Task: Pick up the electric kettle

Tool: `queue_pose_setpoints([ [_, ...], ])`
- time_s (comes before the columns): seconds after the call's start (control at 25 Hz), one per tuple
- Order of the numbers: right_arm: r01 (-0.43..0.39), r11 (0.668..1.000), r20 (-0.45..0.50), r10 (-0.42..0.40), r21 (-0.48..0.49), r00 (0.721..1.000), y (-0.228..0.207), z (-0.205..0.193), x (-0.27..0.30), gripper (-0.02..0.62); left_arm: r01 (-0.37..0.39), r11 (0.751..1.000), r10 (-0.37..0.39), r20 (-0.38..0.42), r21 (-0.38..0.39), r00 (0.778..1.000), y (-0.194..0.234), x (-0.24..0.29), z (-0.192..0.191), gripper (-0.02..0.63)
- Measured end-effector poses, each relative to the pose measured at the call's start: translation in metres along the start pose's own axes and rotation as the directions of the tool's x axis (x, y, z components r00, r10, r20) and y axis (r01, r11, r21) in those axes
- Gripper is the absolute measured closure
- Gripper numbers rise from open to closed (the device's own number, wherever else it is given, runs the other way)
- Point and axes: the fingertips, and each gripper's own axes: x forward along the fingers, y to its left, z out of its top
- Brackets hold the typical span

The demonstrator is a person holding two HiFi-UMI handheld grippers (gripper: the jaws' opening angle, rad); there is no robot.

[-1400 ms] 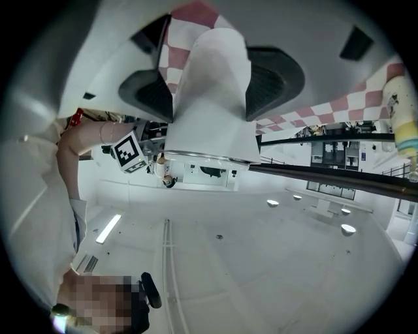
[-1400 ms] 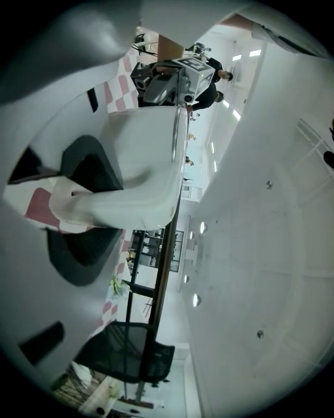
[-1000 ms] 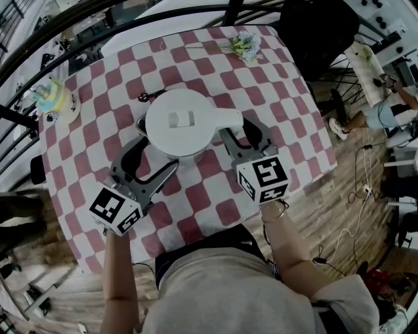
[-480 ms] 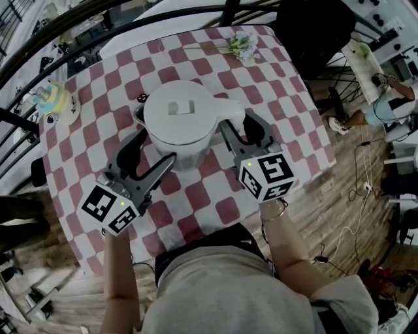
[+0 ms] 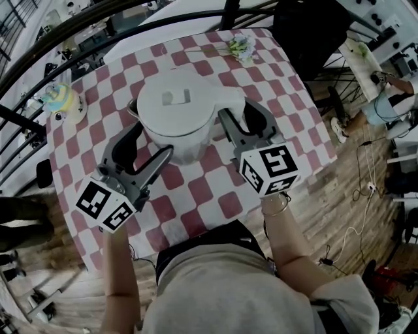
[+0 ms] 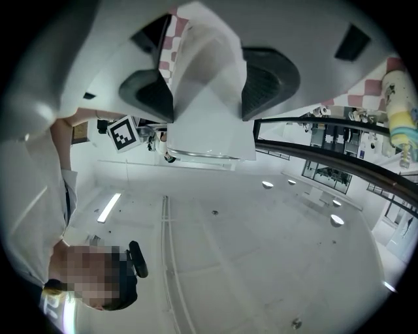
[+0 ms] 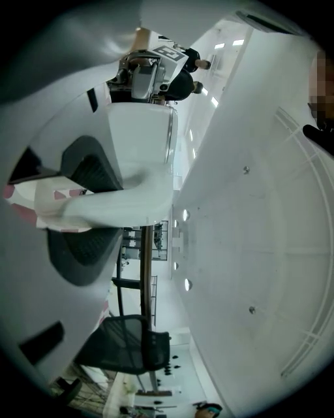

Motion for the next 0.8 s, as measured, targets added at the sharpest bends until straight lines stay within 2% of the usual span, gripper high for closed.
queue_pose_setpoints([
  [0.28,0.001,0.999,0.083,0.002,-0.040,0.997,0.008,0.039,-0.017,0.426,0.018,0.998,-0.021,0.058,0.055,0.998,-0.015,-0.011,0.036,0.256],
  [0.56,0.000,1.000,0.157,0.001,-0.003,0.988,0.015,0.071,-0.044,0.423,0.036,0.995,-0.045,0.105,0.091,0.993,-0.038,-0.022,0.070,0.256],
  [0.8,0.012,1.000,0.179,-0.007,-0.027,0.984,0.025,0.089,-0.065,0.422,0.054,0.994,-0.063,0.105,0.094,0.992,-0.054,-0.034,0.081,0.256],
])
